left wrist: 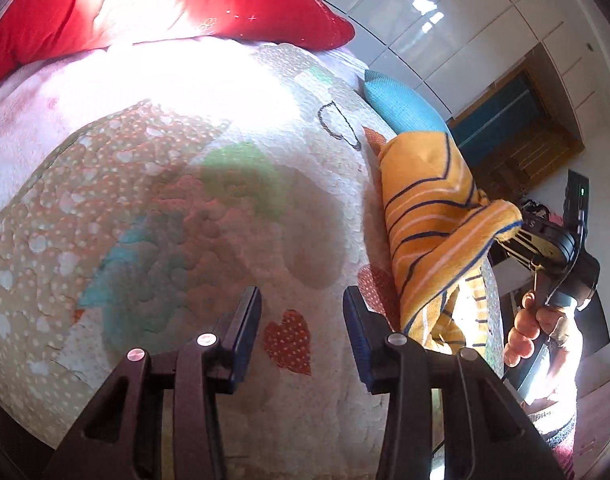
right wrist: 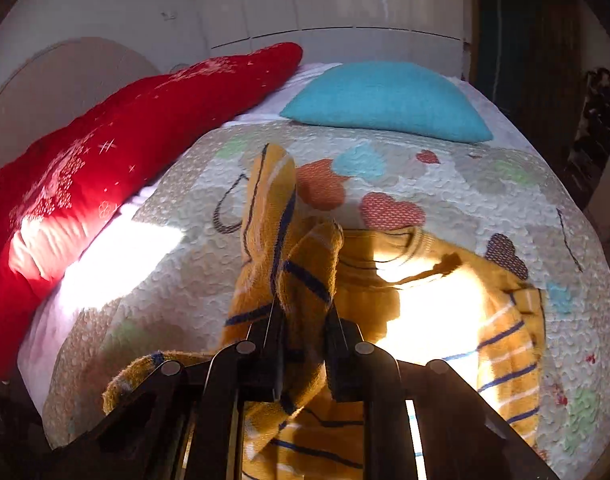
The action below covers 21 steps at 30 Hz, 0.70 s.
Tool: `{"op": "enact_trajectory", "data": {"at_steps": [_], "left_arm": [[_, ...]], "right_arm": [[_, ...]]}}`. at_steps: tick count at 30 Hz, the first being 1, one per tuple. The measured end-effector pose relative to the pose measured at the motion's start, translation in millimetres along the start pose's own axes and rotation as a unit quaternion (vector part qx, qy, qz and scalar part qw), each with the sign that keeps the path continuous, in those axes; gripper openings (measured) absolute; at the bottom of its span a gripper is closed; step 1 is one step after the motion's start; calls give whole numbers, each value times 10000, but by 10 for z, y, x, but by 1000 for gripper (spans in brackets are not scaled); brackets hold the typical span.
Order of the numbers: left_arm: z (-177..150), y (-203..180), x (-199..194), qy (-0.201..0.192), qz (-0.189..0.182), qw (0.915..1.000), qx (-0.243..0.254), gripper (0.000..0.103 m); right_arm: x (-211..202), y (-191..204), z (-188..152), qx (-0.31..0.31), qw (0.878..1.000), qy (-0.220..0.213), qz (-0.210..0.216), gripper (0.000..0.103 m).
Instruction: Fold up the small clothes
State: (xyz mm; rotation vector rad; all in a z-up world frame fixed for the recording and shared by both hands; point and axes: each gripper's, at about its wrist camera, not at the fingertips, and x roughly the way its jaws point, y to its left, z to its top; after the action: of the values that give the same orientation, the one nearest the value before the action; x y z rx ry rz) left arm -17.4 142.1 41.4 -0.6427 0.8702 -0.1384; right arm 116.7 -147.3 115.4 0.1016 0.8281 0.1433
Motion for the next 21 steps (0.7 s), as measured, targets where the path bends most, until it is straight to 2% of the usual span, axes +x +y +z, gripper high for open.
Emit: {"op": "enact_trajectory", "data": {"at_steps": [4, 7, 8, 10, 11, 13, 14, 15, 19, 21], "left_arm": [[-58, -306, 151, 148, -27, 9994, 322, 41], [-137, -537, 245, 312, -70, 9975, 632, 41], [-155, -610, 275, 359, -84, 9966, 731, 41], [-184, -744, 321, 402, -73, 9952, 884, 43], [-206, -785, 331, 417, -67, 9948, 924, 44], [-288, -864, 298, 440, -107, 9942, 975, 48], [-287, -913, 314, 448, -101, 9937, 1019, 48], [-287, -965, 336, 445, -87, 9931, 1082, 51], [-331, -1264, 378, 332, -68, 9864, 1607, 66], [-391, -1477, 420, 325, -101, 9792, 2002, 67]], "right_arm": [[-87, -1084, -239, 909, 9949, 69, -440, 6], [-63, -1656, -556, 1332, 9873, 314, -800, 2], [-93, -1800, -648, 1470, 9854, 329, -789, 4], [-235, -2053, -786, 1937, 9800, 209, -398, 5], [-315, -2125, -821, 2099, 9775, 91, -161, 5], [-447, -2162, -822, 2169, 9759, -89, 235, 21], [-480, -2124, -792, 2135, 9758, -149, 448, 41], [-497, -2066, -750, 2076, 9757, -193, 667, 54], [-367, -1780, -533, 1752, 9758, -113, 1306, 59], [-189, -1646, -426, 1608, 9774, 68, 1368, 60]]}}
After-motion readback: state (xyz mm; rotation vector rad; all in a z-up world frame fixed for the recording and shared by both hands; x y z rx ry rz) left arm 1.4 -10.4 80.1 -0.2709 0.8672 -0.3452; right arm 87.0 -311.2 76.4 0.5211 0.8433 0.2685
